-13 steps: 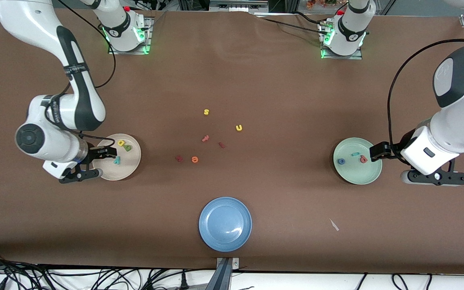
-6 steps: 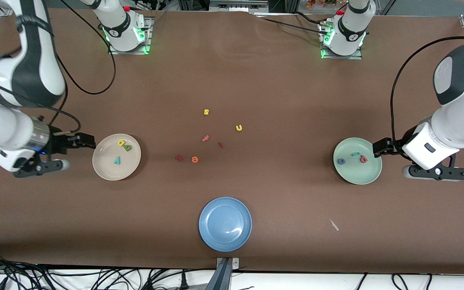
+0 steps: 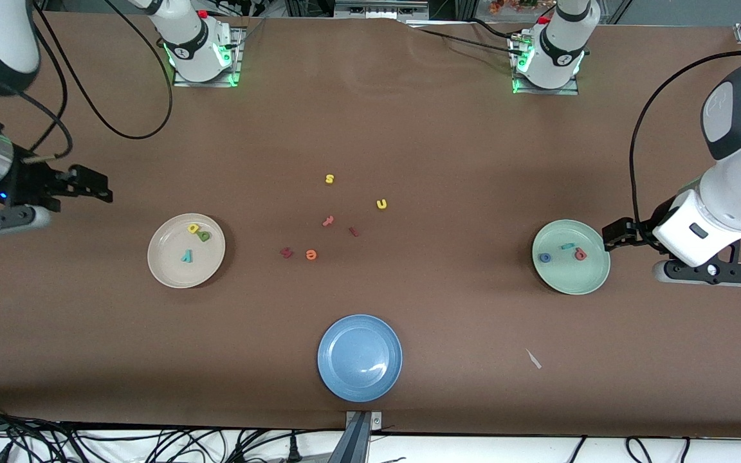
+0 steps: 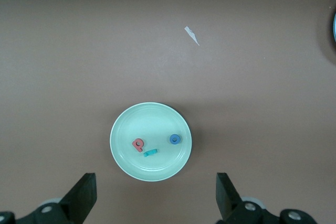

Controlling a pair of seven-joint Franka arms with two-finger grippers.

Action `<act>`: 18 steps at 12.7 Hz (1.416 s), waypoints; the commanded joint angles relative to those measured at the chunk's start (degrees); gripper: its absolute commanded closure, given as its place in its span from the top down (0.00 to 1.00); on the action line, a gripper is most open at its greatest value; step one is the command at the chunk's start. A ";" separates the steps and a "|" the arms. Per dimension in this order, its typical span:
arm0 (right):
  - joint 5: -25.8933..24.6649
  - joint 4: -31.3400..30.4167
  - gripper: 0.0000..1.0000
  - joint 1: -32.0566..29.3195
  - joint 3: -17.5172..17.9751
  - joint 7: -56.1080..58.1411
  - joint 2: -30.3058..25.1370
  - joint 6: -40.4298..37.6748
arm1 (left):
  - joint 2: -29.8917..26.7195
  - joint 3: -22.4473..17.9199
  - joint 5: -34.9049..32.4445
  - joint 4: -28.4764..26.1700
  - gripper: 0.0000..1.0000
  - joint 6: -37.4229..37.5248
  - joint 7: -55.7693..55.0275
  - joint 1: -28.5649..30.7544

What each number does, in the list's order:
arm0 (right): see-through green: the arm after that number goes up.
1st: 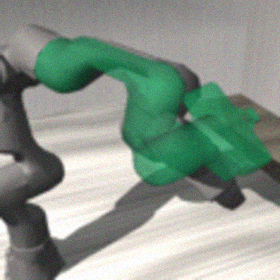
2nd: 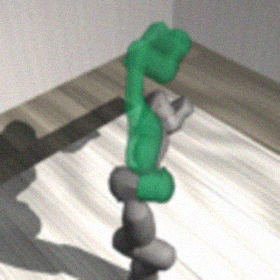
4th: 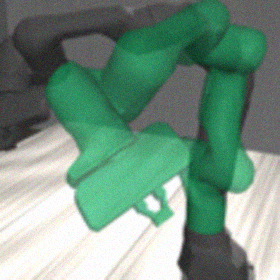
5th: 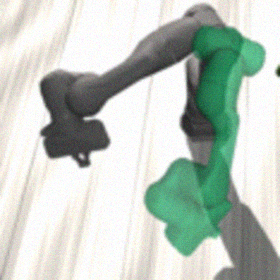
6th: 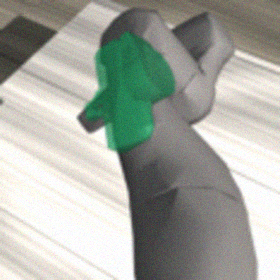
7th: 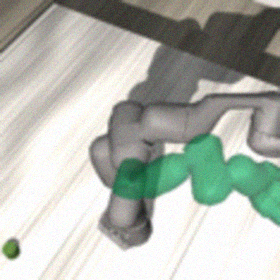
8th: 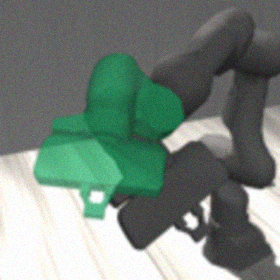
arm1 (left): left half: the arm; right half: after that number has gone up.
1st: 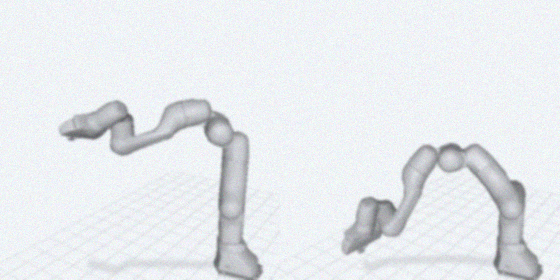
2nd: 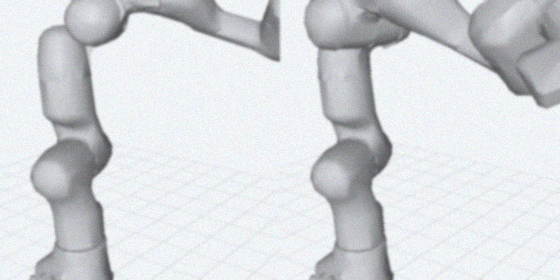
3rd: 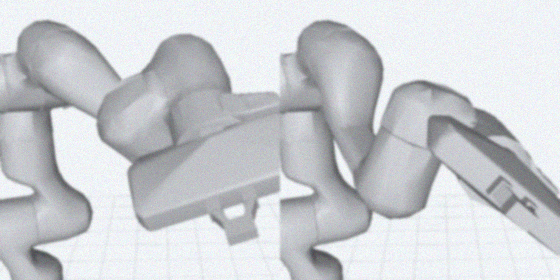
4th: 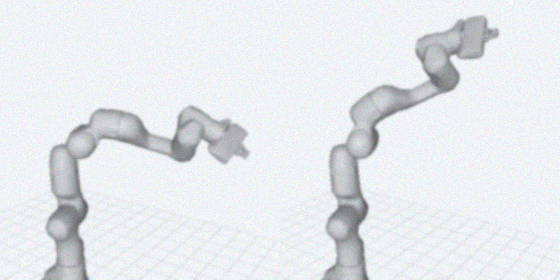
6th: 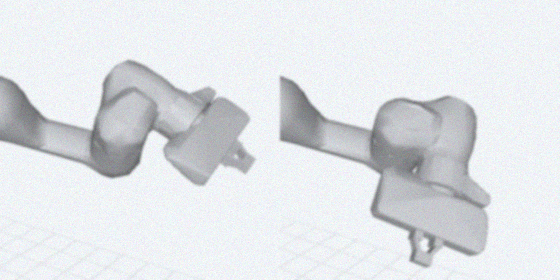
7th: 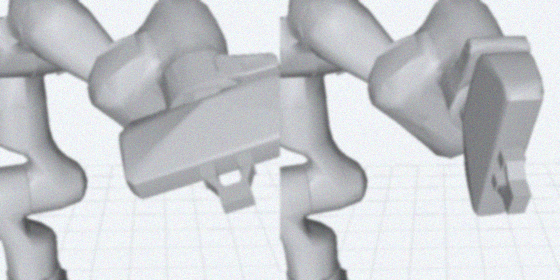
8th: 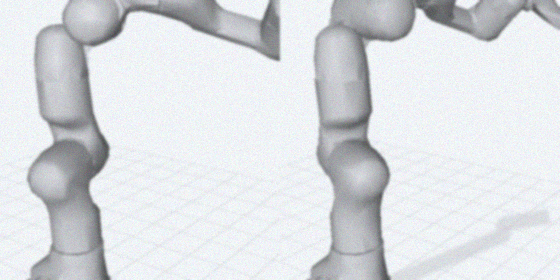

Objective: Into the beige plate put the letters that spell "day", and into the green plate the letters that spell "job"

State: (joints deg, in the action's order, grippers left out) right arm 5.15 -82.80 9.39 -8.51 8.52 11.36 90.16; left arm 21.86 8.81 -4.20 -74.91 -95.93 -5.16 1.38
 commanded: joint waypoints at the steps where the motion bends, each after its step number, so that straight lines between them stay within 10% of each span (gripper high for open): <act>1: -0.58 -3.16 1.00 -7.33 6.11 -3.58 -6.59 -4.71 | -1.29 -0.20 3.66 -0.85 1.00 -0.14 0.95 1.78; 18: -5.24 -7.38 1.00 -8.77 8.16 -2.81 -7.84 -2.35 | -2.52 -0.81 3.41 -1.37 1.00 4.87 1.82 2.84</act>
State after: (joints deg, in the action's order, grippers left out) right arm 0.63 -89.41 1.42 -1.29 5.24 4.14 87.80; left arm 20.51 8.23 -2.05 -75.13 -91.46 -4.98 4.07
